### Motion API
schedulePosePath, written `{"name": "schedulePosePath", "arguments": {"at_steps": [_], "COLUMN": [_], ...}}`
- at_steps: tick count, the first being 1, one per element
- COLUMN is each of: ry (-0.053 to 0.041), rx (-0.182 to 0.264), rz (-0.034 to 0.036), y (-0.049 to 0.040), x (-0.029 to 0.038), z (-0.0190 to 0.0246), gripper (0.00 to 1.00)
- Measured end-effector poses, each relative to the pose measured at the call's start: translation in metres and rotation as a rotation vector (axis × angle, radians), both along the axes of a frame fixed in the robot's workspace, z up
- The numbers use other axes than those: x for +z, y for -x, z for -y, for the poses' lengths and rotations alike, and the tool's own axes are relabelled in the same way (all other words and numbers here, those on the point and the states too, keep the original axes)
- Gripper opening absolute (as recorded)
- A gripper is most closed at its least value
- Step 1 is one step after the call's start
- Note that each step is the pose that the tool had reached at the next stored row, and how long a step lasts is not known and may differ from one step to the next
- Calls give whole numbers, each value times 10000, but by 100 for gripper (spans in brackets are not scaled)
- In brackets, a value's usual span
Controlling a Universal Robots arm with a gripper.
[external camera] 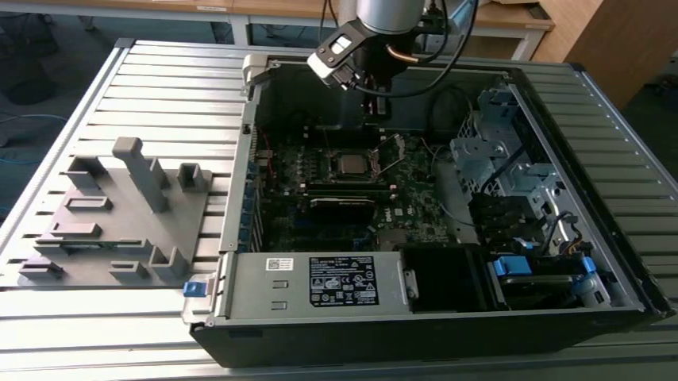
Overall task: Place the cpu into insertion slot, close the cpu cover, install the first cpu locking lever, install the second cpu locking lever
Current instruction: 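Close the cpu cover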
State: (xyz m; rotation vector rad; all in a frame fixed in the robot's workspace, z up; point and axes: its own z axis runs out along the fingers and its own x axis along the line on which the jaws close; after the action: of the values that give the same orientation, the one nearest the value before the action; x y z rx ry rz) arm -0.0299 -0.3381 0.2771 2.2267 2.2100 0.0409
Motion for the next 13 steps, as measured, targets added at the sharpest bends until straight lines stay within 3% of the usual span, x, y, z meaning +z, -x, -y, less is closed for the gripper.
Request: {"name": "schedulePosePath", "arguments": {"at_steps": [8,13], "ry": [0,0], "rx": [0,-1], "rz": [0,-1], "y": [-4,-76], "x": [0,-1], "z": [0,-2], "gripper": [10,10]}}
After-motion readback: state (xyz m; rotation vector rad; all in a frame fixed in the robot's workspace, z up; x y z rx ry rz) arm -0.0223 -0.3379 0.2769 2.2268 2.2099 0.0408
